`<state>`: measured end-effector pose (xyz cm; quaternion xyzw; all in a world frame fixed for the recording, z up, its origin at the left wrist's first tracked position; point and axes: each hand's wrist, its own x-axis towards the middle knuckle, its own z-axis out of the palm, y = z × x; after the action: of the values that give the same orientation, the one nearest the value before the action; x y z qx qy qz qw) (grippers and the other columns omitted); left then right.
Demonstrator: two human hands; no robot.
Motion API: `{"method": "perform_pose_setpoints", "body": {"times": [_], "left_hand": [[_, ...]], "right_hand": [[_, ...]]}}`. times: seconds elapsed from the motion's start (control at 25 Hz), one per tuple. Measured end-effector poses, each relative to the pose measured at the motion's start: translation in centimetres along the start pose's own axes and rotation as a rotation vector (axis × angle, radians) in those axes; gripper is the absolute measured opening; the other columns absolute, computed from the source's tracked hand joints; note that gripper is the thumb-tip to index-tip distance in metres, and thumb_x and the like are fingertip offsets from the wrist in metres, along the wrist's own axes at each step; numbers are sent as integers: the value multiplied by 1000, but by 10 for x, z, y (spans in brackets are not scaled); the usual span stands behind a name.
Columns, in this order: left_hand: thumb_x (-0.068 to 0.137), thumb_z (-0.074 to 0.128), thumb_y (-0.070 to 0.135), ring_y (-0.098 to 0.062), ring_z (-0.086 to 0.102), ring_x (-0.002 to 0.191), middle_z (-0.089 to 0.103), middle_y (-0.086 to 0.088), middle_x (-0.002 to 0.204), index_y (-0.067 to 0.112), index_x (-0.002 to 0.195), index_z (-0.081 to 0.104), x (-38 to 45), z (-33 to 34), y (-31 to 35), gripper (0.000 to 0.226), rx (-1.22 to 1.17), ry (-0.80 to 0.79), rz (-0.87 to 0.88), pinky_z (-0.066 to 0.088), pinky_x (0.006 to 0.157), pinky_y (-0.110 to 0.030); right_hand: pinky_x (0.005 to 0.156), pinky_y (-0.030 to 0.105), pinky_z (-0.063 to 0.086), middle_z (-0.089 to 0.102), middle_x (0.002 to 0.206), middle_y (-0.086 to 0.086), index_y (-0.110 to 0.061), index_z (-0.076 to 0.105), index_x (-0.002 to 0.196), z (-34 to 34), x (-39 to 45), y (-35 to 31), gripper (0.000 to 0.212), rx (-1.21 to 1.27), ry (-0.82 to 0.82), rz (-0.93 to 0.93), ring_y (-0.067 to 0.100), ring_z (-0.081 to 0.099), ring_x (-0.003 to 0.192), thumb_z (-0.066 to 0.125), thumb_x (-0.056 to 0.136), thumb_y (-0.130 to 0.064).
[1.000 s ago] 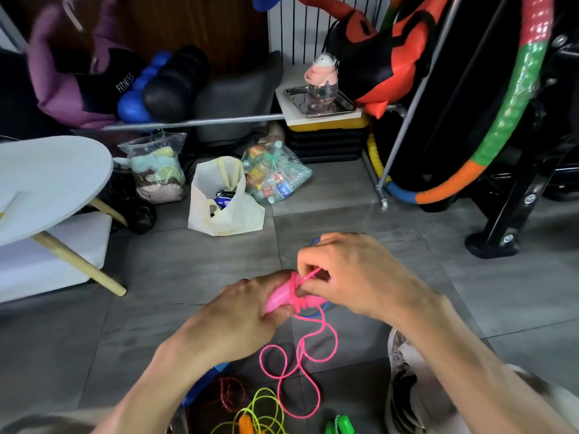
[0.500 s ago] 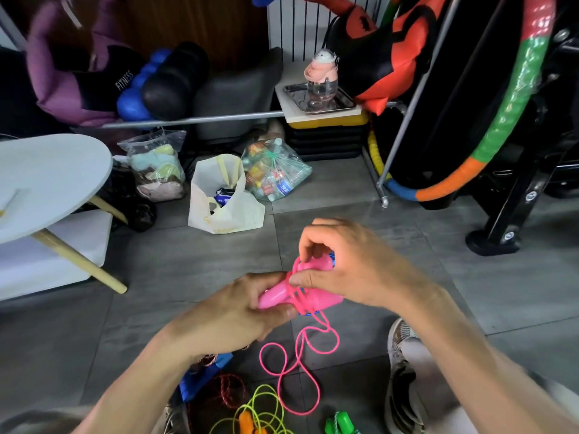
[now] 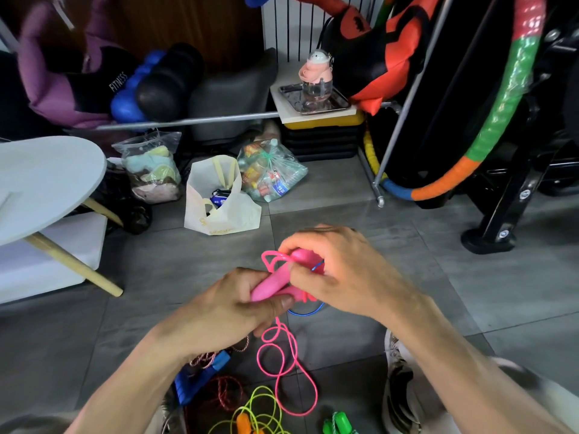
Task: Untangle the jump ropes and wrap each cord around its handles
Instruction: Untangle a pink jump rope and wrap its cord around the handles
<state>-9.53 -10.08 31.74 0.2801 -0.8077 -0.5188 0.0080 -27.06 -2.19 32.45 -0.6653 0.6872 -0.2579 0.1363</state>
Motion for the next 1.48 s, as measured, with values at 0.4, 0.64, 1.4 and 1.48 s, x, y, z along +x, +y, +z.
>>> {"method": "perform_pose_setpoints", "body": {"times": [0.4,0.64,1.4,1.48], "left_hand": [[89,67,34,-6,49,47,60,1,57,31,81,62,-5,5,4,10,83,119,19,40,49,-25],[87,70,35,-7,52,42,67,-1,62,43,117,41,-10,2,7,42,66,178,91,40,46,-17],[79,64,35,-10,23,35,47,-9,55,4,87,65,-10,-17,0,32,-731,293,-31,19,41,-13],[81,63,33,-8,23,35,45,-9,55,2,90,68,-17,-19,2,32,-789,219,-28,18,40,-12]], "right_hand": [[64,25,42,64,68,-10,-26,67,69,12,5,-4,16,114,117,101,9,54,67,63,82,-34],[61,20,41,64,62,-6,-15,73,77,-19,12,8,38,529,-151,153,5,55,59,68,81,-52],[47,23,23,61,68,1,-13,68,87,19,14,-3,21,982,-63,308,10,33,48,48,94,-11],[52,21,28,53,60,-7,-16,65,74,17,14,1,30,682,20,206,6,34,50,51,97,-5]]}}
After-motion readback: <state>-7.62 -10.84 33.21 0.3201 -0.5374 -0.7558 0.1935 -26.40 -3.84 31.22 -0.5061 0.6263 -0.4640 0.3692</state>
